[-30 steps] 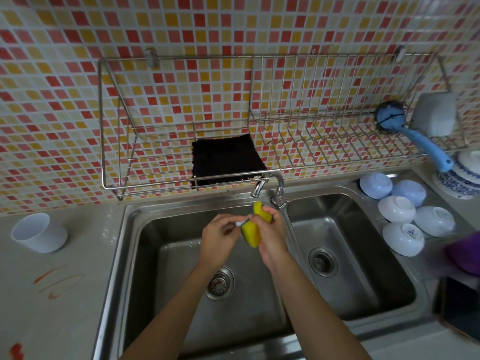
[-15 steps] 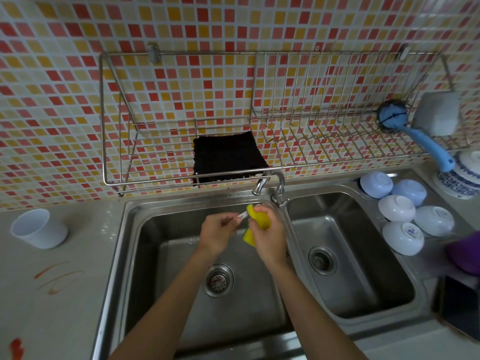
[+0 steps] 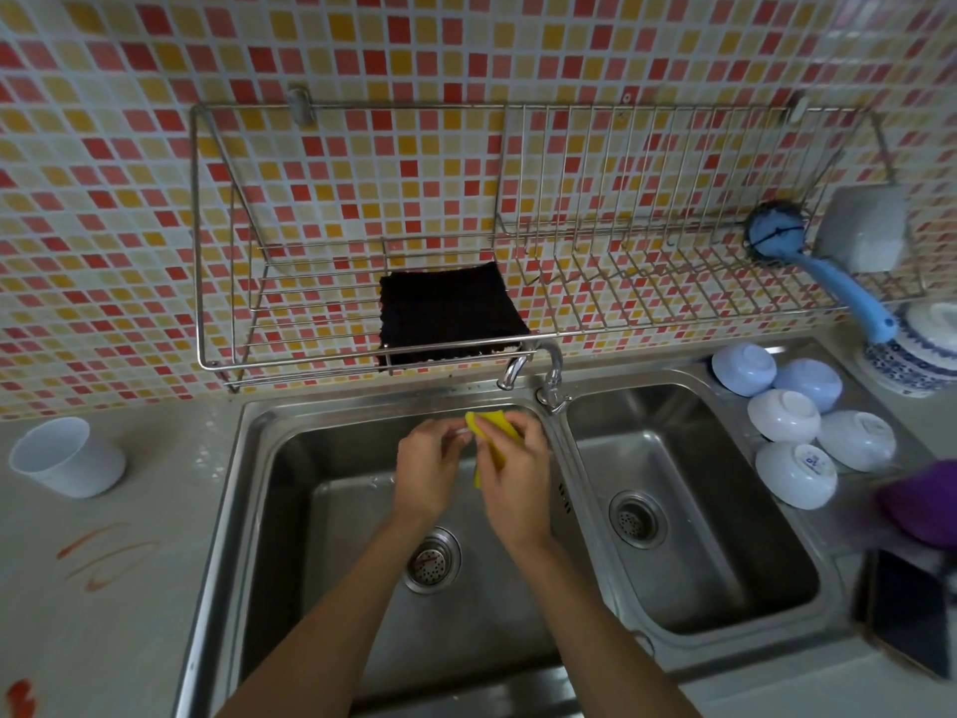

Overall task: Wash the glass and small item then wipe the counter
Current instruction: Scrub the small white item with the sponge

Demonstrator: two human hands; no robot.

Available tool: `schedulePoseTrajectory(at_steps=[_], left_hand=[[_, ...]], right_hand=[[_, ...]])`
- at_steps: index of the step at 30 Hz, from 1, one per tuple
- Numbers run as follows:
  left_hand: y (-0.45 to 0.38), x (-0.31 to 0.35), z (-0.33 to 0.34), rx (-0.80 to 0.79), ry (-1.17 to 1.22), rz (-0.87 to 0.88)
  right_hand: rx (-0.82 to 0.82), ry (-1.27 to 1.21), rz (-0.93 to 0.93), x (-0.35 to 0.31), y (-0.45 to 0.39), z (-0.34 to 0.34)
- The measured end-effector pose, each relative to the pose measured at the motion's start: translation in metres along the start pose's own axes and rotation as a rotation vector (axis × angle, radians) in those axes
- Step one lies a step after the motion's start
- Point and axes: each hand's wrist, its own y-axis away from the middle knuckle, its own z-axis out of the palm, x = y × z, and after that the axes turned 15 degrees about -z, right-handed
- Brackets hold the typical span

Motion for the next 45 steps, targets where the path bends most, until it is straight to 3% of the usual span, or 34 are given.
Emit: schedulePoseTrajectory(at_steps=[5,10,15,19,22,25,28,34,38,45], left_hand=[[0.000,-0.005,0.000,0.051,-0.155,0.104],[0.000,-0.009,-0.004,0.091,-0.130,0.150],[-0.001,-0.003,-0.005,0.110,-0.118,0.136],[0.000,-0.002,-0.004,0.092,-0.075,0.156],[0.002,-0.006,-0.005,0.085,0.017,0.048],[0.005,-0.005,-0.006,0.031,0.179,-0.171],[0.004,-0.001,-0.006,-0.033,0.293,-0.367],[-0.001,-0.002,-0.004,-0.122,0.281,-0.412],[-0.005,-0.008,-0.009,-0.186,0.369,-0.399],[-0.005,-0.002,-0.008,-0.226,0.486,-0.308]], right_hand=[[-0.007,0.056,0.130,0.016,-0.010,-0.003],[-0.063,0.038,0.047,-0.003,-0.003,0.000],[-0.022,0.024,0.139,0.015,-0.011,0.000],[-0.030,-0.011,0.044,0.008,0.000,0.002],[-0.026,-0.005,0.111,0.017,-0.002,0.002],[0.051,-0.060,0.266,0.024,-0.005,-0.007],[0.062,-0.157,0.290,0.018,-0.006,-0.009],[0.057,-0.415,0.466,0.010,-0.012,-0.008],[0.025,-0.353,0.420,0.010,-0.017,-0.012],[-0.106,-0.098,0.128,-0.003,-0.007,-0.004]])
